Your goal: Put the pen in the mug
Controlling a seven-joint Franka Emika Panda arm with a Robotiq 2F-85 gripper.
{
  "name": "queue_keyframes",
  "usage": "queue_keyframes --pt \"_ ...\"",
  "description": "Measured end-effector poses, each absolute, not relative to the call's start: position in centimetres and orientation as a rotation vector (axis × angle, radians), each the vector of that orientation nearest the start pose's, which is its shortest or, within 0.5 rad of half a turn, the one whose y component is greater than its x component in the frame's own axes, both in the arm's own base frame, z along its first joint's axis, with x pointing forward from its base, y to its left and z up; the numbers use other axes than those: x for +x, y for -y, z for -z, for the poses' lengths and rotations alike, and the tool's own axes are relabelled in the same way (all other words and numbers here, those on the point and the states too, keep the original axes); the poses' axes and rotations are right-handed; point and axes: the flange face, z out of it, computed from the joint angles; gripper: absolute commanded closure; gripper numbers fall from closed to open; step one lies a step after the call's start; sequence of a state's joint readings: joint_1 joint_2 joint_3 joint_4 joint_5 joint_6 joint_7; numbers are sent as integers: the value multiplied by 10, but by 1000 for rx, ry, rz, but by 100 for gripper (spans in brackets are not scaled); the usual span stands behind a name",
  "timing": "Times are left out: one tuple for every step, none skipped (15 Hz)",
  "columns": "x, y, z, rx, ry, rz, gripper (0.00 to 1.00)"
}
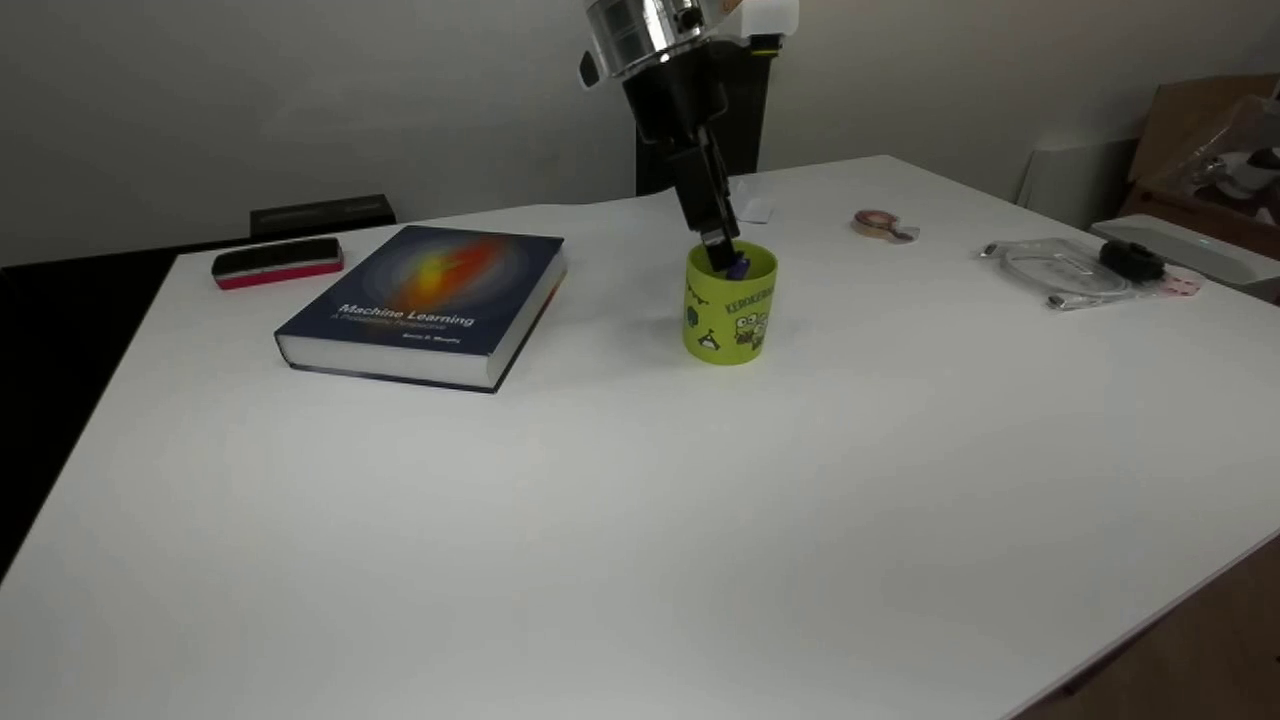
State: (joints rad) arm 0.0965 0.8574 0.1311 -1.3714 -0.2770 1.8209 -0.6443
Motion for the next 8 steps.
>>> queue_keyframes --pt "681 -114 -186 -2789 1463 -616 0" --pt "686 -110 -194 -2814 1466 -556 0" --pt "690 -105 -206 -2844 1464 -482 0" --pt "692 -100 -218 -2872 1459 -409 0" --pt "693 -96 -231 -2901 1443 -341 0" --pt "692 -91 -244 -2927 1414 -286 0" --pt "687 -84 -256 -2938 1370 -262 0" --pt "680 -77 -266 -2932 1318 -270 0"
